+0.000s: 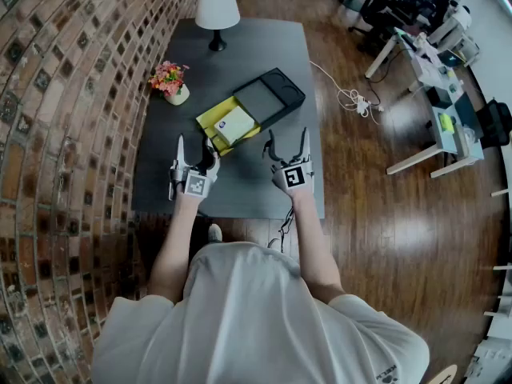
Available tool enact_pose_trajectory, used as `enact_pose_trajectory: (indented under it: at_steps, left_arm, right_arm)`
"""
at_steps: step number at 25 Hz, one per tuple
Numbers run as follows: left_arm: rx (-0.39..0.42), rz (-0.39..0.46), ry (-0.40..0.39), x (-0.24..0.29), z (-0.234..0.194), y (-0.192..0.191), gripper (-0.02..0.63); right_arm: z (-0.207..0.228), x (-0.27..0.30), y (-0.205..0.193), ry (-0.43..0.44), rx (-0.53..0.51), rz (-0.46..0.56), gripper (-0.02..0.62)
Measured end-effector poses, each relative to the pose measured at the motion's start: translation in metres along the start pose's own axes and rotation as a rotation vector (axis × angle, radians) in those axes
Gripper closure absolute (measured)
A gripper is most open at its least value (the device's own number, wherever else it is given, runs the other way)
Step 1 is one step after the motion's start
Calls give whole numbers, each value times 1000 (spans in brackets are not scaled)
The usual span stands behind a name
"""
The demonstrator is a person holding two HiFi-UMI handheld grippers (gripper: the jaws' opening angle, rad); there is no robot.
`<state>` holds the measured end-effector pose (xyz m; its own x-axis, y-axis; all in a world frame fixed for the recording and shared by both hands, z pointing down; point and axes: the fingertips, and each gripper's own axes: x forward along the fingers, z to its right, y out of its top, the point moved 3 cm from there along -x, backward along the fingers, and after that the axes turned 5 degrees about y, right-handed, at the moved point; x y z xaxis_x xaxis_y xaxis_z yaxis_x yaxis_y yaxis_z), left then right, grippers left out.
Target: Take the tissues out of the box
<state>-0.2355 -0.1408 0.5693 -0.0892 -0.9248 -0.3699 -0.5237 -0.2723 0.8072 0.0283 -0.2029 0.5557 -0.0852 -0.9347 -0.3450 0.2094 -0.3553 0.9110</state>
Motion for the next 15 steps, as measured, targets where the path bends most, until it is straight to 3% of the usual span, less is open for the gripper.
enact_pose_trajectory:
  at_steps: [3,5,10,15]
  left_arm:
    - [58,14,30,-7,18,18,322]
    - [116,12,67,-10,30,27,322]
    - [245,-29,154,-8,57,40,322]
    - [362,-47,211,-7,71,51,341]
  right_arm:
    - [5,1,3,-38,-18,-17,189]
    - [9,-2,3,-105,-87,-27,189]
    - [14,5,-4,-190,-183,-136,189]
    - [16,13,-13,-273,-350,-268,189]
